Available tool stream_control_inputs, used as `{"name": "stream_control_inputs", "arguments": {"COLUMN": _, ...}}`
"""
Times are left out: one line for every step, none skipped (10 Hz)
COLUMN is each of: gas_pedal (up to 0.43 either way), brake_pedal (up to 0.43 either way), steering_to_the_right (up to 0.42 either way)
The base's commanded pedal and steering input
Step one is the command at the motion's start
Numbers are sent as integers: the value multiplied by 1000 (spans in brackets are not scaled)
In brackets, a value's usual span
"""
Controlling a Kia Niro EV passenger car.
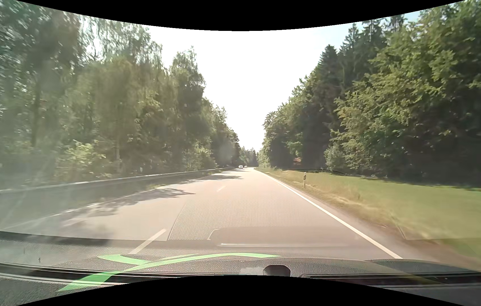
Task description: Follow the waypoints while adhering to traffic rules and regulations
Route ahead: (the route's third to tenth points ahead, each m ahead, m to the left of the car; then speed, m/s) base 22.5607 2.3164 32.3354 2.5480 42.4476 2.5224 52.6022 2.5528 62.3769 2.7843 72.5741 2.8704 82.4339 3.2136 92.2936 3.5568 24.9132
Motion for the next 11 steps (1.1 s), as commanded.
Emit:
{"name": "stream_control_inputs", "arguments": {"gas_pedal": 189, "brake_pedal": 0, "steering_to_the_right": -3}}
{"name": "stream_control_inputs", "arguments": {"gas_pedal": 189, "brake_pedal": 0, "steering_to_the_right": -3}}
{"name": "stream_control_inputs", "arguments": {"gas_pedal": 197, "brake_pedal": 0, "steering_to_the_right": -3}}
{"name": "stream_control_inputs", "arguments": {"gas_pedal": 197, "brake_pedal": 0, "steering_to_the_right": -3}}
{"name": "stream_control_inputs", "arguments": {"gas_pedal": 197, "brake_pedal": 0, "steering_to_the_right": -3}}
{"name": "stream_control_inputs", "arguments": {"gas_pedal": 189, "brake_pedal": 0, "steering_to_the_right": -3}}
{"name": "stream_control_inputs", "arguments": {"gas_pedal": 177, "brake_pedal": 0, "steering_to_the_right": -3}}
{"name": "stream_control_inputs", "arguments": {"gas_pedal": 169, "brake_pedal": 0, "steering_to_the_right": -3}}
{"name": "stream_control_inputs", "arguments": {"gas_pedal": 169, "brake_pedal": 0, "steering_to_the_right": -3}}
{"name": "stream_control_inputs", "arguments": {"gas_pedal": 169, "brake_pedal": 0, "steering_to_the_right": -3}}
{"name": "stream_control_inputs", "arguments": {"gas_pedal": 177, "brake_pedal": 0, "steering_to_the_right": -3}}
